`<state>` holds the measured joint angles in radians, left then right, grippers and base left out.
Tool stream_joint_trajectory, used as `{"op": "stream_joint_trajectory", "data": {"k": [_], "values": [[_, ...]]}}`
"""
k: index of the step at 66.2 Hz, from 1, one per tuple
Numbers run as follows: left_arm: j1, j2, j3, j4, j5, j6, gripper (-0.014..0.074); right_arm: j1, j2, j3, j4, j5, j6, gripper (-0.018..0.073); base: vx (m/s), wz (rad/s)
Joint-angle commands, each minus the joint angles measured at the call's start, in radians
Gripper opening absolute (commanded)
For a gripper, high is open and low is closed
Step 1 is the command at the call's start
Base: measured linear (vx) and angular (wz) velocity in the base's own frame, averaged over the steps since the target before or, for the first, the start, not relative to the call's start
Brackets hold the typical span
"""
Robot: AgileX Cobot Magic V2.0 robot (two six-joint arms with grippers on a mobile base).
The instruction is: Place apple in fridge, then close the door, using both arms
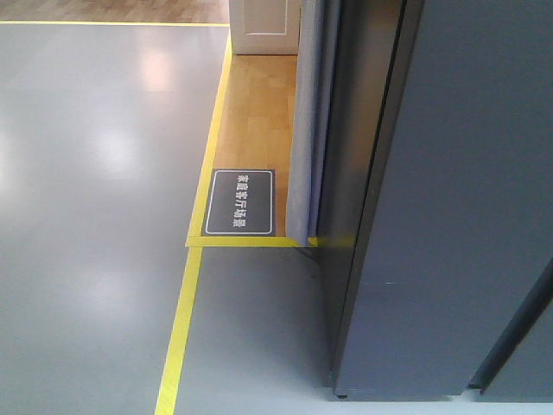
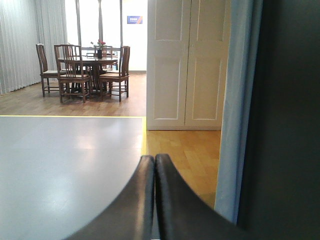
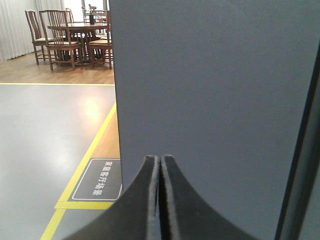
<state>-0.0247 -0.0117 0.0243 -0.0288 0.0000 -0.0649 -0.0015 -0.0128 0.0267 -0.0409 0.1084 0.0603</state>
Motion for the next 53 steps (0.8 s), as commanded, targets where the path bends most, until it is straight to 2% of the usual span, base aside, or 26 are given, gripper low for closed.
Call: {"op": "stream_joint_trajectory", "data": {"k": [1, 33, 53], "values": [[-0.006, -0.015, 0.028, -0.004, -0.077, 0.0, -0.0006, -0.028, -0.01, 0.002, 0.005, -0.084, 0.001, -0.0002, 0.0, 0.0], [-0.006, -0.015, 0.028, -0.004, -0.077, 0.0, -0.0006, -0.036, -0.01, 0.001, 0.002, -0.102, 0.0, -0.0002, 0.0, 0.0], [-0.006, -0.015, 0.028, -0.004, -0.077, 0.0, -0.0006, -0.036, -0.01, 0.001, 0.017, -0.21, 0.001, -0.0002, 0.0, 0.0]]}}
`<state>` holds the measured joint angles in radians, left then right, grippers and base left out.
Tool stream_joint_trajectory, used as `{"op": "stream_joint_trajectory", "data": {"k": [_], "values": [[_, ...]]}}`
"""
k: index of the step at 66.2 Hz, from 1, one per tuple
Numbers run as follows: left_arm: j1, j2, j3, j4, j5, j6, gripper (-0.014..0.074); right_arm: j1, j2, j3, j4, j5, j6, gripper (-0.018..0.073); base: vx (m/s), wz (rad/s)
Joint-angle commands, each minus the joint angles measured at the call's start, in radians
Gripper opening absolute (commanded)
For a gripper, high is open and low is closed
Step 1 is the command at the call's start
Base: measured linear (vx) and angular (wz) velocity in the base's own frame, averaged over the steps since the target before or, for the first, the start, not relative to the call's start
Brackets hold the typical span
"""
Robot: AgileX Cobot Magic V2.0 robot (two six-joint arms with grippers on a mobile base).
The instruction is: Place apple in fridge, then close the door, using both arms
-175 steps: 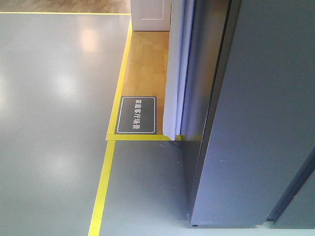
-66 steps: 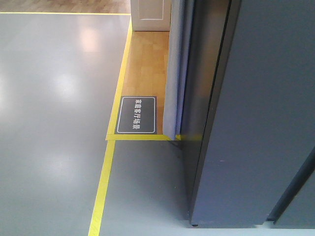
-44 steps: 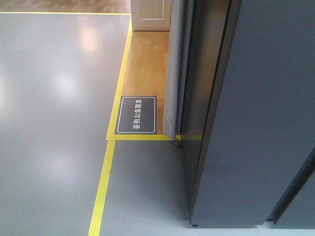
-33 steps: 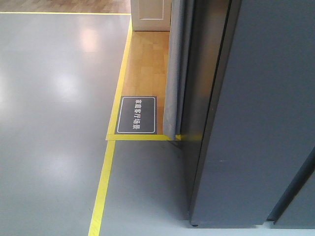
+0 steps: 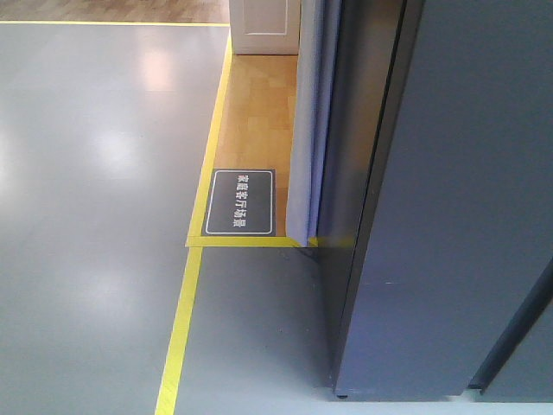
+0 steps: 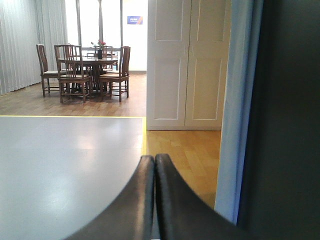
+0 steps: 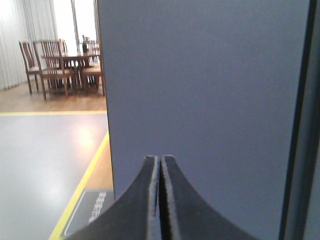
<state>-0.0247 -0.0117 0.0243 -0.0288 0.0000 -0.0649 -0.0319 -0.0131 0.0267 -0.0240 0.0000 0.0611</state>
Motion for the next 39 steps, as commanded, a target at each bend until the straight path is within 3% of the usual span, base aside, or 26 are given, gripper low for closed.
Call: {"op": "stream_joint_trajectory", "data": {"k": [1, 39], "values": [[-0.006, -0.015, 0.028, -0.004, -0.077, 0.0, -0.0006, -0.006, -0.009, 0.001, 0.0, -0.103, 0.0, -0.0002, 0.0, 0.0], [-0.006, -0.015, 0.028, -0.004, -0.077, 0.0, -0.0006, -0.006, -0.009, 0.001, 0.0, -0.109, 0.0, -0.0002, 0.0, 0.0]]}}
